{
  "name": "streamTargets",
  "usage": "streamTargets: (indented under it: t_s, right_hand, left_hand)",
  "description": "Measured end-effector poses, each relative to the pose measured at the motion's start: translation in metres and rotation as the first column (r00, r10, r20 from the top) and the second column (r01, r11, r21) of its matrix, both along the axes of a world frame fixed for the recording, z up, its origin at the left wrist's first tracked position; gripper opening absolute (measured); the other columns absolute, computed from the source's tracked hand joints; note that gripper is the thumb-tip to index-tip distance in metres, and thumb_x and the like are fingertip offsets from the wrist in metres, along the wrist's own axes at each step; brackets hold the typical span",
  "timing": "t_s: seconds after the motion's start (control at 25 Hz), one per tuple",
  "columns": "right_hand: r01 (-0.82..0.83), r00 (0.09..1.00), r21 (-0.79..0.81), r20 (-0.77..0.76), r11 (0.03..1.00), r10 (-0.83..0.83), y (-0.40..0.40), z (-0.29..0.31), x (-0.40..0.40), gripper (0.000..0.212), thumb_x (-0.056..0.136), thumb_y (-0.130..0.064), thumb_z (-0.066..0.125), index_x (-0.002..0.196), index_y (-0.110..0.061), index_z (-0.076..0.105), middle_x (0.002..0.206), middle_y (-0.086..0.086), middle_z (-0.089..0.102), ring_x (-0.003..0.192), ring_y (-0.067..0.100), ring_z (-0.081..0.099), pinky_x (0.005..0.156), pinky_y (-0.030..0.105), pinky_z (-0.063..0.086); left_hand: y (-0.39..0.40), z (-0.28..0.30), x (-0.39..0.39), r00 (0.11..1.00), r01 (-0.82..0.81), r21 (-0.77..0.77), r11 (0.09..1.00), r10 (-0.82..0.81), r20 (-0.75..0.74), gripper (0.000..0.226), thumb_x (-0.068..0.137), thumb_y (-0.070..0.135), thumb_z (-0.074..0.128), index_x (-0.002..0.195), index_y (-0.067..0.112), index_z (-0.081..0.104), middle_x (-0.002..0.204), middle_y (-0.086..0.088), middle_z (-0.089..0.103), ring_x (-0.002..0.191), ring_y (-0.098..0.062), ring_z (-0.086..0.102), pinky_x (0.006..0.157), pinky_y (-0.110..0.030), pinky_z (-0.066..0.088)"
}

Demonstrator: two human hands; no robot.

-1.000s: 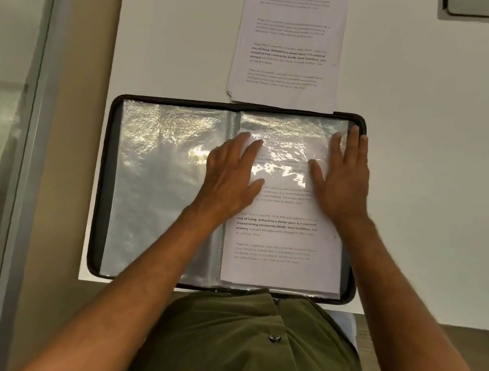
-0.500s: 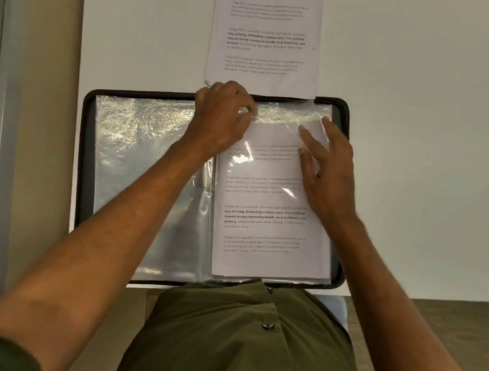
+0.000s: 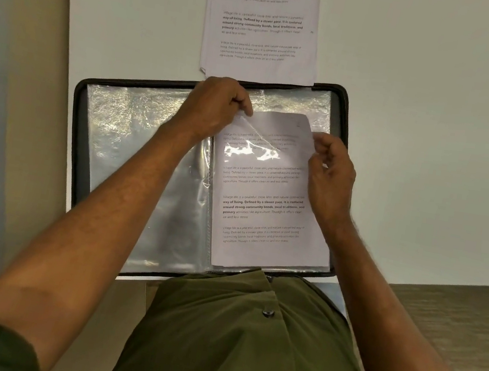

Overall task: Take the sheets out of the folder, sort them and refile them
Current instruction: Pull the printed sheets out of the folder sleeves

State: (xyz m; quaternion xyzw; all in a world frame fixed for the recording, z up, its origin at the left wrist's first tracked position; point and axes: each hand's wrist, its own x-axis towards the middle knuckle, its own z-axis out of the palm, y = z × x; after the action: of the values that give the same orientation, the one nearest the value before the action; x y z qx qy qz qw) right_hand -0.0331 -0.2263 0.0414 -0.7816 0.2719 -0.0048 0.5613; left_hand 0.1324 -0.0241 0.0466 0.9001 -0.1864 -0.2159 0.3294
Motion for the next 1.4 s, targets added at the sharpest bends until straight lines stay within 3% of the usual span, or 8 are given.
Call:
streamTargets:
  t_s: [0.12, 0.28, 0.48, 0.68, 0.88, 1.08, 1.24, 1.4]
  right_hand:
    - [0.031, 0.999, -0.002, 0.03, 1.0, -0.031, 0.003, 0.0, 0.002, 0.028, 0.105, -0.002, 0.045, 0.125, -0.009, 0.064, 0.112, -0.014, 0.066, 0.094, -0.013, 0.063, 0.073, 0.011, 0.052]
    - [0.057, 0.997, -0.02, 0.054, 0.998, -0.056, 0.004, 0.0, 0.005, 0.026, 0.1, 0.004, 0.047, 0.113, -0.008, 0.067, 0.104, -0.012, 0.067, 0.093, -0.01, 0.062, 0.078, 0.01, 0.048]
    - [0.073, 0.995, 0.034, 0.062, 0.997, -0.075, 0.003, 0.0, 0.005, 0.028, 0.098, 0.007, 0.047, 0.108, -0.012, 0.066, 0.103, -0.008, 0.066, 0.092, -0.007, 0.062, 0.077, 0.011, 0.05]
    - [0.045, 0.999, 0.07, -0.007, 0.997, -0.044, -0.004, 0.007, 0.006, 0.027, 0.102, -0.003, 0.054, 0.125, -0.014, 0.06, 0.11, -0.011, 0.067, 0.089, -0.01, 0.065, 0.07, 0.01, 0.052]
    - [0.016, 0.997, 0.104, -0.083, 0.994, -0.008, -0.009, 0.006, 0.003, 0.036, 0.102, -0.005, 0.056, 0.129, -0.028, 0.053, 0.117, -0.02, 0.064, 0.095, -0.012, 0.066, 0.072, 0.009, 0.054]
    - [0.051, 0.993, 0.116, -0.114, 0.992, -0.038, -0.014, -0.004, 0.003, 0.032, 0.102, -0.011, 0.059, 0.129, -0.027, 0.056, 0.119, -0.019, 0.068, 0.103, -0.005, 0.068, 0.076, 0.013, 0.057]
    - [0.104, 0.987, 0.114, -0.138, 0.988, -0.087, -0.018, -0.011, 0.009, 0.028, 0.102, -0.01, 0.059, 0.118, -0.032, 0.061, 0.11, -0.012, 0.075, 0.093, 0.008, 0.074, 0.078, 0.025, 0.058]
    - [0.125, 0.979, 0.124, -0.177, 0.984, -0.102, -0.02, -0.014, 0.014, 0.024, 0.103, -0.014, 0.058, 0.109, -0.036, 0.063, 0.106, -0.01, 0.078, 0.086, 0.01, 0.076, 0.083, 0.037, 0.06]
  left_hand:
    - [-0.005, -0.002, 0.001, 0.998, 0.059, 0.002, 0.998, -0.059, -0.012, 0.021, 0.097, 0.012, 0.066, 0.113, 0.019, 0.078, 0.114, 0.002, 0.072, 0.108, -0.014, 0.066, 0.098, -0.034, 0.052]
    - [-0.013, -0.007, 0.007, 0.99, 0.141, 0.077, 0.987, -0.141, -0.005, 0.026, 0.09, 0.027, 0.078, 0.116, 0.029, 0.076, 0.11, 0.006, 0.069, 0.103, -0.012, 0.065, 0.09, -0.036, 0.053]
    - [-0.022, -0.007, 0.01, 0.971, 0.232, 0.092, 0.968, -0.236, 0.027, 0.011, 0.09, 0.023, 0.073, 0.097, 0.03, 0.079, 0.1, 0.004, 0.065, 0.09, -0.013, 0.065, 0.081, -0.043, 0.057]
    - [-0.03, -0.001, 0.016, 0.997, 0.026, -0.012, 1.0, -0.025, 0.072, 0.004, 0.094, 0.024, 0.069, 0.094, 0.024, 0.073, 0.101, 0.007, 0.064, 0.092, -0.011, 0.061, 0.081, -0.031, 0.048]
    - [-0.042, 0.011, 0.036, 0.955, -0.296, -0.225, 0.928, 0.294, -0.044, 0.008, 0.101, 0.022, 0.061, 0.093, 0.023, 0.063, 0.095, 0.011, 0.067, 0.066, -0.008, 0.073, 0.068, -0.034, 0.058]
    - [-0.056, 0.027, 0.07, 0.912, -0.387, -0.451, 0.804, 0.405, -0.061, 0.009, 0.104, 0.018, 0.058, 0.105, 0.013, 0.066, 0.108, 0.001, 0.071, 0.08, -0.01, 0.076, 0.073, -0.043, 0.064]
    - [-0.06, 0.027, 0.089, 0.912, -0.346, -0.538, 0.769, 0.411, 0.002, 0.011, 0.101, 0.013, 0.059, 0.107, 0.016, 0.068, 0.114, 0.012, 0.069, 0.101, -0.012, 0.071, 0.085, -0.046, 0.063]
    - [-0.047, 0.013, 0.084, 0.901, -0.329, -0.547, 0.769, 0.429, 0.061, 0.02, 0.1, 0.009, 0.061, 0.119, 0.011, 0.064, 0.128, 0.013, 0.061, 0.115, -0.015, 0.064, 0.099, -0.03, 0.055]
